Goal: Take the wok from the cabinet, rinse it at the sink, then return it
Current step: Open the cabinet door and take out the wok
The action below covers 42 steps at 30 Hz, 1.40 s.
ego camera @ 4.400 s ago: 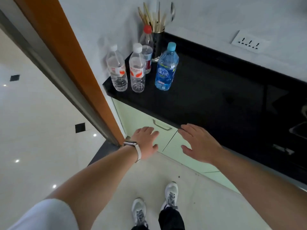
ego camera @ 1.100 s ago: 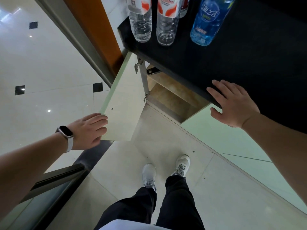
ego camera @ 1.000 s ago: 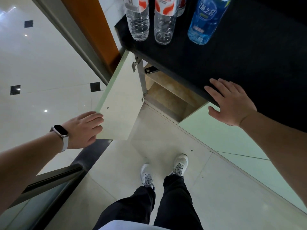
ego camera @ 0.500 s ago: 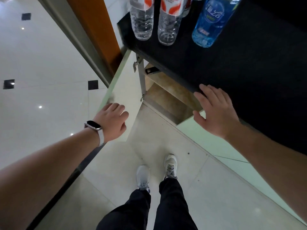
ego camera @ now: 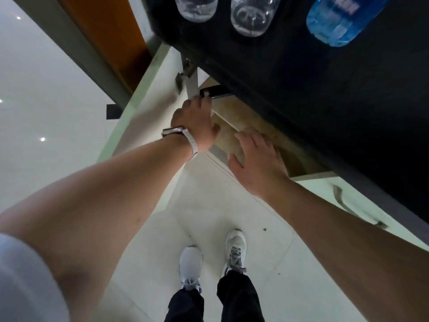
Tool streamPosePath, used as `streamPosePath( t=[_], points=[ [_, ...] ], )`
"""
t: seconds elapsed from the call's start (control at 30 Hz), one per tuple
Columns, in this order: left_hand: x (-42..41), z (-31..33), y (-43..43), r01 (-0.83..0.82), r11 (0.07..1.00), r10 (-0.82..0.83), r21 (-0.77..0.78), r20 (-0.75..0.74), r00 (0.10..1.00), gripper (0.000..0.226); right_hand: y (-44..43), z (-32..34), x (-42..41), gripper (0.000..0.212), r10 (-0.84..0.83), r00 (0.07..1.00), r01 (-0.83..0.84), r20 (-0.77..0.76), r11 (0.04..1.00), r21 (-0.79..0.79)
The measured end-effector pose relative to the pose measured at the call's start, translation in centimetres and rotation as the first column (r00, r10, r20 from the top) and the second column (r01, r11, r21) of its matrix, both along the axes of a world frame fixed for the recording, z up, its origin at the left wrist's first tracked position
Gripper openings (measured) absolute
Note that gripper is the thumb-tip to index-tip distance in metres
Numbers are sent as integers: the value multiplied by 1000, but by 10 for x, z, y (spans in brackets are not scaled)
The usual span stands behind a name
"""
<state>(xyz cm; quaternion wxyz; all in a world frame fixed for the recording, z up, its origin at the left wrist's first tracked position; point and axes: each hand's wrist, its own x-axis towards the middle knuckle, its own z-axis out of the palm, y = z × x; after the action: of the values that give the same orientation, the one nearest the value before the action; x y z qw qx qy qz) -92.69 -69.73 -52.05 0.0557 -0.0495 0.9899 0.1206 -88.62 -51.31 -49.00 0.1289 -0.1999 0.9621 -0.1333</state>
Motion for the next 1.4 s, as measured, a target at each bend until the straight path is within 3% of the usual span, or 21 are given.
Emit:
streamPosePath(
  t=[0.2, 0.3, 0.57, 0.83, 1.13, 1.2, 1.3, 1.4],
  points=[
    [-51, -39, -6, 44, 999, -44, -1, -147, 988, 59, -5, -40, -34, 57, -78, 997, 78, 6, 996, -41],
    [-68, -48, -8, 27, 1000, -29, -16, -158, 987, 51, -6, -53, -42, 59, -107, 994, 108, 32, 993, -37],
    [-38, -51, 20, 30, 985, -8, 170, -125, 992, 35, -19, -57, -56, 57, -278, 955, 289, 103, 949, -123],
    [22, -52, 65, -81, 962, 90, 260, -24, 996, 28, -26, -67, -58, 51, -544, 772, 619, 330, 760, -196],
    [115, -55, 77, -205, 895, 220, 396, 8, 975, 39, -20, -72, -34, 57, -602, 637, 738, 481, 656, -157],
    [134, -54, 82, -209, 881, 224, 424, 15, 975, 38, -21, -72, -23, 48, -616, 598, 752, 513, 652, -95],
    [159, -54, 91, -219, 866, 218, 450, 56, 974, 40, -20, -72, -4, 24, -620, 504, 805, 601, 589, -68],
    [177, -57, 96, -230, 839, 203, 494, 110, 973, 37, -17, -74, 19, 27, -610, 347, 890, 713, 454, -45]
  ],
)
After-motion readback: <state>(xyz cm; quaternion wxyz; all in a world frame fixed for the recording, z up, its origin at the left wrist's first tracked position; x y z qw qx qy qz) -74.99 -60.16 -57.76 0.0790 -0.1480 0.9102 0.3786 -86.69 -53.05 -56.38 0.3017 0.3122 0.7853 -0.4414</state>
